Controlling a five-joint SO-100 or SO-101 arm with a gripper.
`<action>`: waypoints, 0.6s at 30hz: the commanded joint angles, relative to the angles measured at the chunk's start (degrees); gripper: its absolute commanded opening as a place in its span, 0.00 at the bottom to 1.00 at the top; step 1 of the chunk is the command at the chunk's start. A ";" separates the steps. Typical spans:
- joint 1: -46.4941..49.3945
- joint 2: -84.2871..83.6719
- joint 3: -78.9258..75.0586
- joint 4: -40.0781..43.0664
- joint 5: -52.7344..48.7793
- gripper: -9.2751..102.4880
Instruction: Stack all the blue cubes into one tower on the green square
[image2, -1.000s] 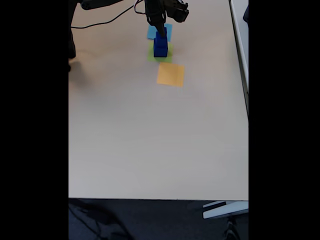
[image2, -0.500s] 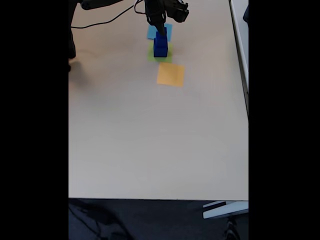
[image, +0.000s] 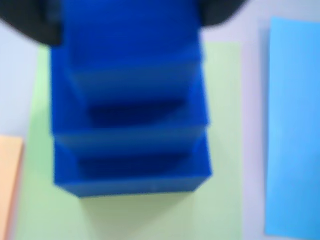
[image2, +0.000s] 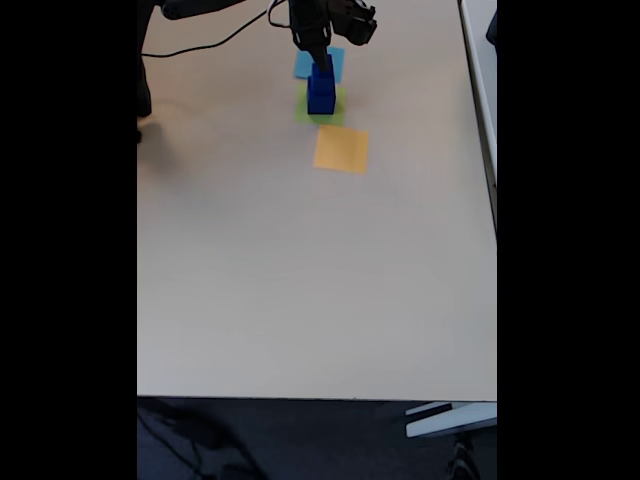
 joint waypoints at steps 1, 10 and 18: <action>0.26 6.15 -0.62 0.09 -0.26 0.12; 0.26 5.89 -0.44 -0.18 -0.18 0.15; 0.09 5.80 -1.05 -0.18 -0.26 0.21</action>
